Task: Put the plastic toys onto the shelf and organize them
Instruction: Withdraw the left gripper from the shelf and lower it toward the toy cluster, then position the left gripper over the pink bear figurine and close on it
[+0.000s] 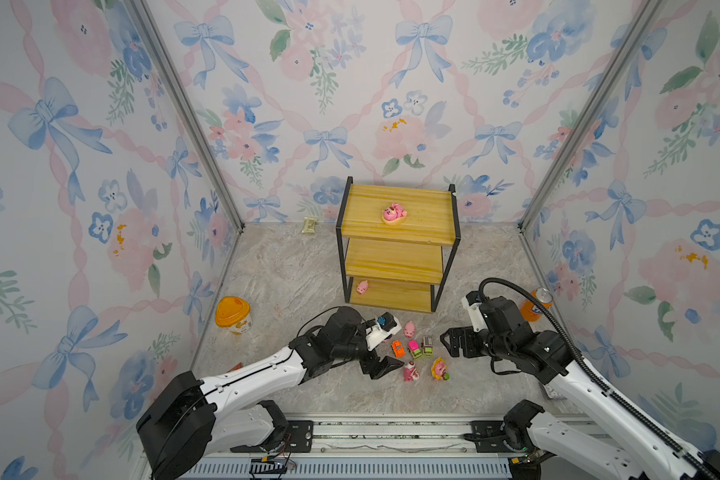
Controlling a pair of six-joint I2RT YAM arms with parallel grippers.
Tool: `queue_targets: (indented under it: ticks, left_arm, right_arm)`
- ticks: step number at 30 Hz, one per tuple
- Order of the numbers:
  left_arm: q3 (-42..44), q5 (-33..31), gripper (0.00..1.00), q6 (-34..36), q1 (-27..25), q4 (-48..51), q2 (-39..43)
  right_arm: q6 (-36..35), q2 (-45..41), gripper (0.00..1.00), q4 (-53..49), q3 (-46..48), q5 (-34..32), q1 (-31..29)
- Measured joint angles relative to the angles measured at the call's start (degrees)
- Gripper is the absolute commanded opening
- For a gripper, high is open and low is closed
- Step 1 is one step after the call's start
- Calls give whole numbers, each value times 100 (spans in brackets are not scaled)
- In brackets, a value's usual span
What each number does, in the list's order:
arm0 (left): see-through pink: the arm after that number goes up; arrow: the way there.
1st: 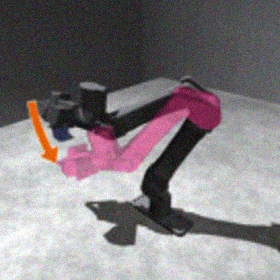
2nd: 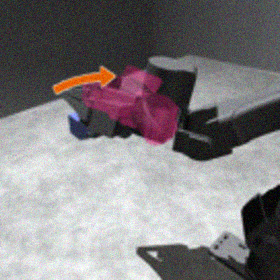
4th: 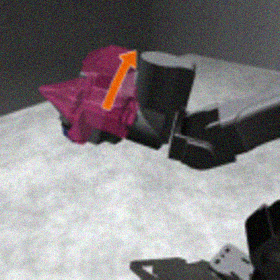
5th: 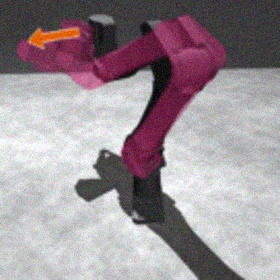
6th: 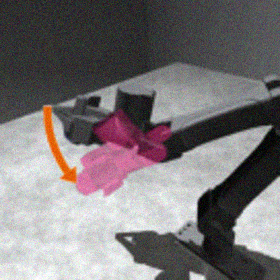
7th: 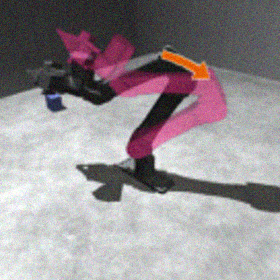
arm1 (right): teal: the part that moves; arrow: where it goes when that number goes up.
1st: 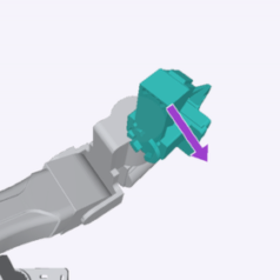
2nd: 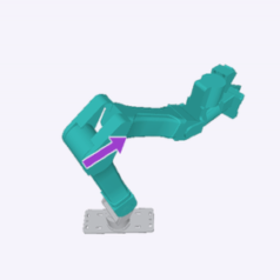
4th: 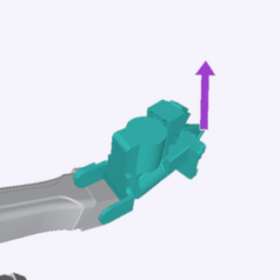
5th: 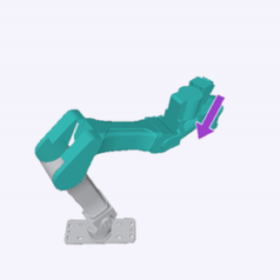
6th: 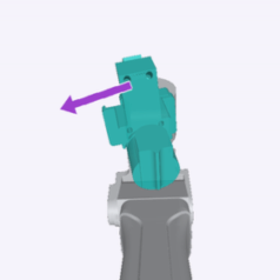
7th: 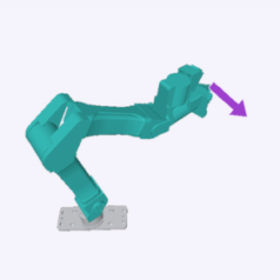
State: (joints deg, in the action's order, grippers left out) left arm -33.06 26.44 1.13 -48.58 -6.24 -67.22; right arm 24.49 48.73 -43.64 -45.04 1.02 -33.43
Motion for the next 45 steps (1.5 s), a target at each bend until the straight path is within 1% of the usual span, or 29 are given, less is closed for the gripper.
queue_targets:
  ticks: [7,17,25,32,39,45]
  left_arm:
    - [-20,330,81,245,-63,-299,-470]
    - [-282,649,78,903,-107,-264,-1252]
    - [-297,640,76,1235,-339,-267,-1681]
    - [-302,640,76,1375,-385,-367,-1733]
    - [-490,619,75,1541,-398,-461,-2162]
    - [-588,621,73,1685,-398,-496,-2284]
  right_arm:
    - [63,-2,97,2,15,0,39]
    - [87,-17,97,-17,22,17,109]
    - [168,-74,97,-37,92,68,114]
    - [214,-79,97,-37,92,87,114]
    - [212,-81,98,-39,92,87,114]
    - [212,-39,98,-42,92,87,114]
